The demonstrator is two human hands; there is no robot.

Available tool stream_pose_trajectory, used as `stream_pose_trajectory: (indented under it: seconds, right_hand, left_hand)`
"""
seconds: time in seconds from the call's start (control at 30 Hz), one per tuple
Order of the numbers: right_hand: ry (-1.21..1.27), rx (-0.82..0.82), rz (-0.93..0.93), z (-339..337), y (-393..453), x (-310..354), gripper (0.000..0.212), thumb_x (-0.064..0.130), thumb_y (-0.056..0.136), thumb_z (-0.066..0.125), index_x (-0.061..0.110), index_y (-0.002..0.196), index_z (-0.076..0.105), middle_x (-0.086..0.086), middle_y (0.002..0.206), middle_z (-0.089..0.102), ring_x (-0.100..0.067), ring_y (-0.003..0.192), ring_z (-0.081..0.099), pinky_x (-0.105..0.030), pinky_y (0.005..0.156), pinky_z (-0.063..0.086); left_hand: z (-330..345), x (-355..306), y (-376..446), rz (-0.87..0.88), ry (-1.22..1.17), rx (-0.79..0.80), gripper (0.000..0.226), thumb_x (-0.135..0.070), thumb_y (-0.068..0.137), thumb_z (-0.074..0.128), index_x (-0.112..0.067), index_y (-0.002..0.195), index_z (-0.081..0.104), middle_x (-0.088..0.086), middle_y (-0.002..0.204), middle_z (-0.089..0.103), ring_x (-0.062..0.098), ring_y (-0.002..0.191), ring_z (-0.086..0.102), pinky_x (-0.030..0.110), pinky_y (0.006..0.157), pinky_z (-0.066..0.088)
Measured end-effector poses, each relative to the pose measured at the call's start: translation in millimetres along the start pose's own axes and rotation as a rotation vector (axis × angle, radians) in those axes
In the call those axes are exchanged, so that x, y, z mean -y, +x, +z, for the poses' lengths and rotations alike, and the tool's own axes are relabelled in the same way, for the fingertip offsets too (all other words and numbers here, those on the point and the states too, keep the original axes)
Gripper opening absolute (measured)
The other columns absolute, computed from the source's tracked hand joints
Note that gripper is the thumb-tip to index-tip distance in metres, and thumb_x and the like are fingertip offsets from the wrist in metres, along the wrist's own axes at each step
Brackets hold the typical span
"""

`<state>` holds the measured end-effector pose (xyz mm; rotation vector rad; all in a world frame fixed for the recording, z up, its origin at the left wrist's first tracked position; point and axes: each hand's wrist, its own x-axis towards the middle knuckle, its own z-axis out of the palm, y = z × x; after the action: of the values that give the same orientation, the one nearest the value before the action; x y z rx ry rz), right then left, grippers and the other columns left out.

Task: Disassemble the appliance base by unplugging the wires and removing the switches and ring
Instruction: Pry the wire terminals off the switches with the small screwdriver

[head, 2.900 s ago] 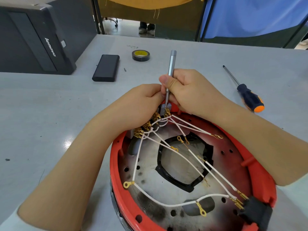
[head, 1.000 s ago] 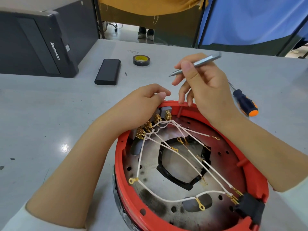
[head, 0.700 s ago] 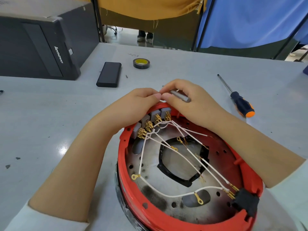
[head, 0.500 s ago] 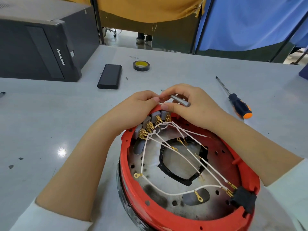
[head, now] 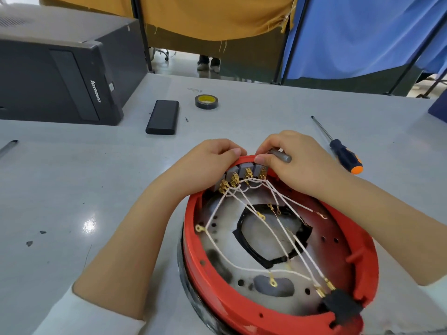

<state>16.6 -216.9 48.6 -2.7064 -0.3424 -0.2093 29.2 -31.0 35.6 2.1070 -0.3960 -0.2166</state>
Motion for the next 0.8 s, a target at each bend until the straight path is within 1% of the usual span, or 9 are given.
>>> stream_pose_trajectory:
  seconds: [0.1,0.27,0.33,0.37,0.43,0.5,0.63,0.73,0.8]
  right_hand:
    - [-0.05,-0.052,0.074,-0.9,-3.5,-5.3,0.01,0.041,0.089,0.059,0.031,0.085,0.058,0.003,0.089,0.053,-0.013,0.084,0.047,-0.026,0.063,0.026]
    - [-0.042,-0.099,0.044,0.1,-11.0,-4.6,0.014,0.044,0.089,0.057,0.031,0.083,0.059,0.009,0.083,0.053,-0.009,0.08,0.047,-0.012,0.06,0.028]
    - [0.097,-0.192,0.01,-3.9,-12.7,-3.4,0.023,0.046,0.09,0.055,0.028,0.078,0.061,0.007,0.078,0.061,-0.007,0.075,0.053,-0.011,0.062,0.036]
    - [0.255,-0.222,0.014,-6.6,-13.0,-1.9,0.03,0.047,0.091,0.054,0.024,0.074,0.064,0.004,0.072,0.064,-0.008,0.066,0.055,-0.011,0.058,0.038]
    - [0.621,-0.202,0.056,-11.6,-11.9,3.1,0.042,0.047,0.093,0.052,0.017,0.067,0.066,-0.004,0.056,0.06,-0.01,0.043,0.047,-0.013,0.044,0.035]
    - [0.821,-0.158,0.112,-11.5,-9.0,6.0,0.047,0.041,0.095,0.051,0.01,0.063,0.064,-0.006,0.047,0.052,-0.007,0.034,0.037,-0.014,0.037,0.03]
    - [0.912,-0.056,0.24,-9.9,-0.3,4.2,0.032,0.03,0.097,0.051,0.01,0.072,0.056,-0.007,0.046,0.051,-0.011,0.032,0.029,-0.015,0.035,0.023]
    - [0.885,0.002,0.304,-14.3,7.1,2.0,0.033,0.03,0.092,0.059,0.014,0.065,0.048,-0.006,0.045,0.054,-0.011,0.03,0.03,-0.012,0.034,0.02]
    - [0.849,-0.057,0.303,-10.5,10.6,3.5,0.039,0.032,0.086,0.067,0.016,0.059,0.045,-0.003,0.041,0.053,-0.009,0.028,0.032,-0.012,0.033,0.021]
  left_hand:
    - [0.4,-0.1,-0.8,0.031,0.069,0.006,0.024,-0.034,0.099,0.042,-0.036,0.111,0.063,-0.022,0.101,0.064,-0.007,0.093,0.056,0.009,0.072,0.038]
    - [-2.0,0.2,-1.8,0.081,0.14,0.057,0.025,-0.043,0.097,0.042,-0.044,0.113,0.061,-0.028,0.099,0.064,-0.012,0.092,0.056,0.011,0.075,0.039]
    - [-2.1,0.6,-1.9,0.08,0.141,0.059,0.024,-0.045,0.097,0.043,-0.046,0.112,0.061,-0.028,0.097,0.064,-0.011,0.09,0.057,0.013,0.074,0.04]
    - [-1.7,0.9,-1.7,0.079,0.142,0.054,0.023,-0.045,0.096,0.043,-0.046,0.112,0.061,-0.027,0.096,0.064,-0.01,0.089,0.057,0.014,0.075,0.041]
    - [-0.8,0.6,-1.0,0.077,0.151,0.044,0.023,-0.044,0.097,0.043,-0.045,0.111,0.061,-0.025,0.095,0.066,-0.007,0.088,0.058,0.016,0.075,0.042]
    - [-0.3,0.0,-0.6,0.078,0.158,0.04,0.023,-0.043,0.097,0.044,-0.045,0.111,0.061,-0.025,0.095,0.066,-0.007,0.087,0.058,0.016,0.075,0.042]
    - [-0.4,-0.2,-1.0,0.082,0.173,0.04,0.024,-0.043,0.097,0.043,-0.045,0.112,0.061,-0.028,0.094,0.064,-0.013,0.085,0.056,0.011,0.068,0.037]
    - [-0.2,0.0,-0.6,0.085,0.16,0.035,0.024,-0.042,0.097,0.044,-0.043,0.113,0.061,-0.027,0.096,0.065,-0.011,0.088,0.057,0.01,0.071,0.038]
    - [0.2,-0.1,-0.6,0.09,0.159,0.035,0.023,-0.041,0.097,0.044,-0.043,0.112,0.062,-0.027,0.095,0.065,-0.013,0.086,0.056,0.005,0.069,0.037]
